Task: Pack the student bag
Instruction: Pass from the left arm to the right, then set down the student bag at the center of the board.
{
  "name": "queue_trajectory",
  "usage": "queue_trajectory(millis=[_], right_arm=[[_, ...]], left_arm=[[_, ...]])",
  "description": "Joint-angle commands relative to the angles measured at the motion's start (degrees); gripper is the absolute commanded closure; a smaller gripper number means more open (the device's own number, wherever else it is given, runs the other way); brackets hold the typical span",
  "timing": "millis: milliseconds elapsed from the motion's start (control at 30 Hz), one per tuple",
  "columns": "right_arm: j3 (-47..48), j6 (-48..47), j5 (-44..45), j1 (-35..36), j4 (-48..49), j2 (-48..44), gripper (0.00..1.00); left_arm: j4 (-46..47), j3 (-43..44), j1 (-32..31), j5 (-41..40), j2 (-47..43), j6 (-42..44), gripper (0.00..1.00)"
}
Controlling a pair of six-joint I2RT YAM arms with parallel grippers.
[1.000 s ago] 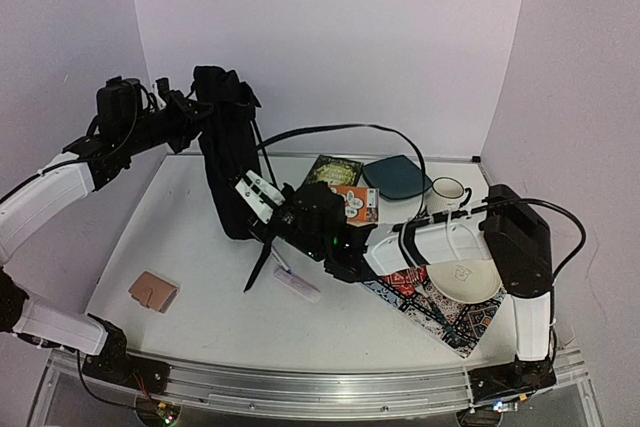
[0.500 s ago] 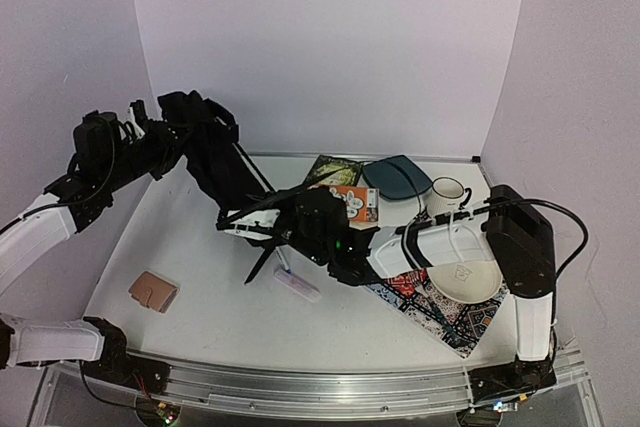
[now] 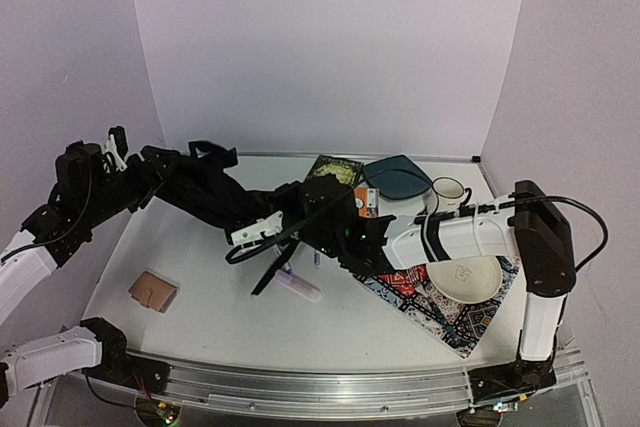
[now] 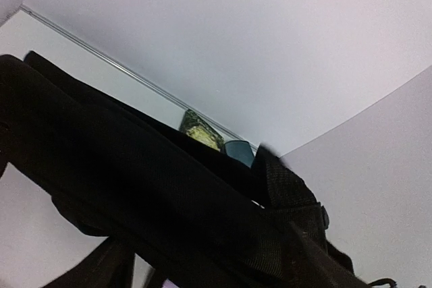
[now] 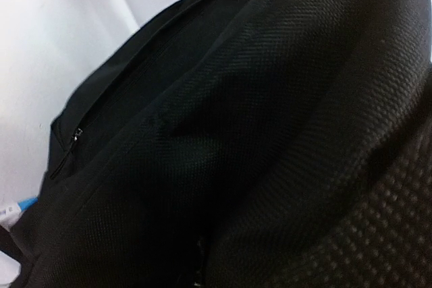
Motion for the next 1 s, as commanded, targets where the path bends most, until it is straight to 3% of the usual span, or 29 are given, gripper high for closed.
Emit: queue_trajectory(millis=[0, 167, 267, 400, 600, 733, 967], right_arm=[[-2.4, -6.2, 2.5, 1.3, 2.7, -3.3, 1.0], [-9.4, -5.1, 3.9, 2.0, 4.9, -2.6, 1.0], [-12.3, -4.0, 4.2, 2.3, 4.9, -1.6, 0.96], [-14.5, -2.8, 5.7, 2.3, 4.9, 0.1, 0.84], [-16.5, 1.3, 7.7, 2.2, 3.9, -1.3, 0.53], [-17.0, 5.5, 10.1, 2.1, -2.2, -4.4, 0.29], [-16.4, 22.8, 8.2, 2.0, -25.5, -15.0, 0.16]], left_arm=[[-9.4, 3.9, 0.4, -9.8, -4.4, 5.6, 0.12], [-20.6, 10.2, 0.4, -14.8, -5.9, 8.4, 0.03], [-22.8, 9.9, 0.3, -11.6, -4.2, 7.6, 0.02], [-22.7, 6.4, 0.4, -4.9, 0.4, 5.2, 0.01], [-20.4, 3.2, 0.4, 3.6, 6.7, 5.0, 0.01], [-17.6, 2.1, 0.3, 8.8, 9.8, 4.9, 0.0], [-15.4, 1.5, -0.9, 12.0, 14.0, 5.9, 0.01]])
